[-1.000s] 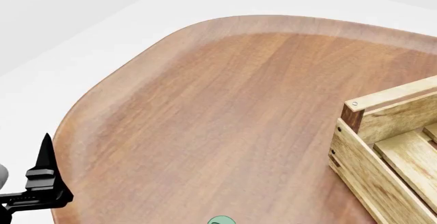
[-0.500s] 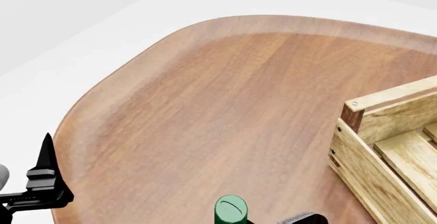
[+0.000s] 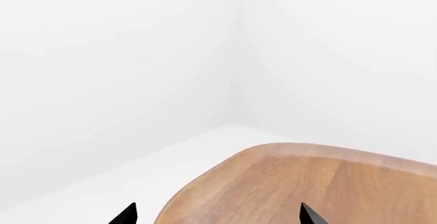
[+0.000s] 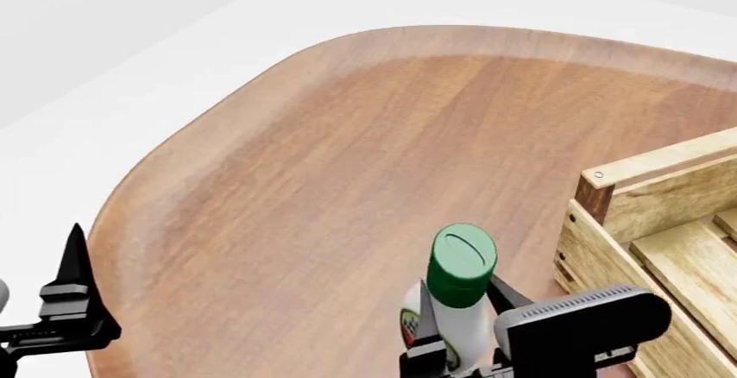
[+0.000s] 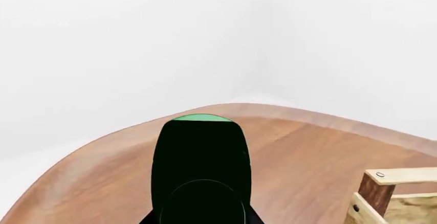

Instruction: Pick up the salad dressing and put it in the tray.

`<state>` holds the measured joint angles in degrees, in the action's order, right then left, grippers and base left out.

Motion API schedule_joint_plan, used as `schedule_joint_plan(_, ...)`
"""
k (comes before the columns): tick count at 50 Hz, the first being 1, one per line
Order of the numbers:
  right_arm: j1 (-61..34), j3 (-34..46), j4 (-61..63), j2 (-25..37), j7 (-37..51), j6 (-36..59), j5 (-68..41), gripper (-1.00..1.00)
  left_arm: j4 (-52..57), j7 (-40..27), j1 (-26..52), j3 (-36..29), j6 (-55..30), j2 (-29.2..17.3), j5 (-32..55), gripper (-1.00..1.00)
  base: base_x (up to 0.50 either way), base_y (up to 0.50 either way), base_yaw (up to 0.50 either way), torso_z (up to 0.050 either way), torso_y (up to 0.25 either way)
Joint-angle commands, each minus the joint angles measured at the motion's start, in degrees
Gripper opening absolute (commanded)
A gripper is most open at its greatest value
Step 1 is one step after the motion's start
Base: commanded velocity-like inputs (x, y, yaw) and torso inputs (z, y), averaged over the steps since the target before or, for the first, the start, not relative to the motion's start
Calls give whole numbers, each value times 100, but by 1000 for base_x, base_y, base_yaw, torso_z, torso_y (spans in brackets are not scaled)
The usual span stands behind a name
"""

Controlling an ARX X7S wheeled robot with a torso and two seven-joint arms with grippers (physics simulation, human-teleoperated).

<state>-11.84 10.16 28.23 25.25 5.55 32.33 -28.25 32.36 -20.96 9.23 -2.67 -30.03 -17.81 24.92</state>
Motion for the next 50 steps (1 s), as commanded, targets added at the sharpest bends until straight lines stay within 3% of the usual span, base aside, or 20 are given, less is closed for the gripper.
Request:
schedule_joint_plan(1,-326,-524,540,171,290,378,-213,-100,-4,-19,-30,29,33,-11,47,100,0,0,0,0,0)
schedule_joint_plan(23,-1195,-1130,18,513,747,671,-16,-100,-30,-52,-21,11,72,-38,81,100,0,0,0,0,0)
schedule_joint_plan(50,-2500,-1252,-1970,728,1501,686,914,-100,-48,-83,-18,-7,126,-91,109,100,0,0,0,0,0)
